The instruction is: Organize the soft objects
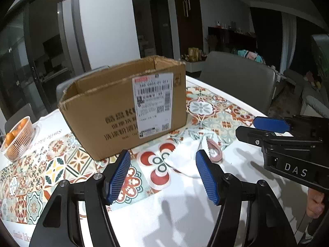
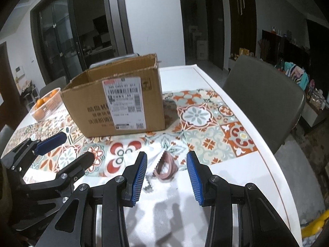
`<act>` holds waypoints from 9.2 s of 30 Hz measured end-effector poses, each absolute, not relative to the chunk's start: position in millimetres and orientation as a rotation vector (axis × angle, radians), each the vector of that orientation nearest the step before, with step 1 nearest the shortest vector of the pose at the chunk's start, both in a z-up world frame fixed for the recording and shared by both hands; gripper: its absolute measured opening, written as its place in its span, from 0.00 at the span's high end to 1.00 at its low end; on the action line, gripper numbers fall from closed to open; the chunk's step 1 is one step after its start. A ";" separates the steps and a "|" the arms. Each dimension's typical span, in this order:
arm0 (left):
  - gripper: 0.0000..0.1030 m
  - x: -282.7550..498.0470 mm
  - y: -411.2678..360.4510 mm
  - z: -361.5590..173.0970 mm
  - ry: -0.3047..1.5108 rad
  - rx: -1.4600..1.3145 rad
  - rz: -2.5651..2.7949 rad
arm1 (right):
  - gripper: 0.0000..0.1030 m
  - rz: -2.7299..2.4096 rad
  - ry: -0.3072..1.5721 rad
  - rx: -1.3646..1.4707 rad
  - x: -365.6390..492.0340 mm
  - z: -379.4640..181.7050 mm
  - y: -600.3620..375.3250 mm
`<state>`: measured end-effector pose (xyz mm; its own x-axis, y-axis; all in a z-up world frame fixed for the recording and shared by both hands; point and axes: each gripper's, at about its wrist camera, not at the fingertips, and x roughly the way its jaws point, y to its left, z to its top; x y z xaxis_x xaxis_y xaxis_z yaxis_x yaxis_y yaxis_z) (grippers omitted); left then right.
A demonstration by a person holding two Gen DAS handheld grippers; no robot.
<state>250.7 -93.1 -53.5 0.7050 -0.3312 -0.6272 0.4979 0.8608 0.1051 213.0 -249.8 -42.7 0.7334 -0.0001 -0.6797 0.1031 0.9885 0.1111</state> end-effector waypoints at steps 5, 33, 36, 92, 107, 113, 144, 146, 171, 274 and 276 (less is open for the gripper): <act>0.37 256.5 -96.4 -67.8 0.683 0.296 -0.494 | 0.60 -0.039 0.794 0.150 216.9 -55.0 -247.5; 0.37 293.8 -120.6 -129.6 0.828 0.390 -0.616 | 0.60 0.039 0.988 0.087 255.8 -118.7 -252.9; 0.37 297.4 -123.3 -131.6 0.827 0.387 -0.643 | 0.60 0.043 0.985 0.075 260.0 -118.8 -253.6; 0.90 276.7 -70.2 -51.0 0.703 0.068 -0.521 | 0.89 0.100 0.773 0.216 238.2 -50.2 -229.2; 0.90 254.3 -36.6 2.1 0.560 0.030 -0.466 | 0.89 0.120 0.625 0.184 222.2 5.0 -202.2; 0.90 247.8 -29.4 23.9 0.497 0.032 -0.445 | 0.89 0.126 0.562 0.177 217.6 25.0 -195.3; 0.90 298.4 -4.8 66.7 0.327 0.048 -0.361 | 0.89 0.187 0.401 0.140 270.0 71.4 -178.5; 0.90 305.1 -4.9 66.0 0.328 0.052 -0.356 | 0.89 0.189 0.404 0.136 279.1 70.5 -178.3; 0.90 397.6 -17.9 18.7 0.492 0.048 -0.335 | 0.89 0.231 0.522 0.129 380.5 37.8 -167.8; 0.10 78.3 -2.7 52.1 0.326 0.070 -0.072 | 0.49 0.063 0.386 0.109 68.2 55.2 -197.7; 0.10 76.2 -3.2 52.1 0.323 0.072 -0.072 | 0.49 0.065 0.389 0.111 66.5 53.8 -198.1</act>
<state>76.2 -3.2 52.1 0.9456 -0.0593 -0.3198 0.0822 0.9949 0.0588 66.5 -198.1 53.8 0.9233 0.0843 -0.3747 -0.0418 0.9919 0.1204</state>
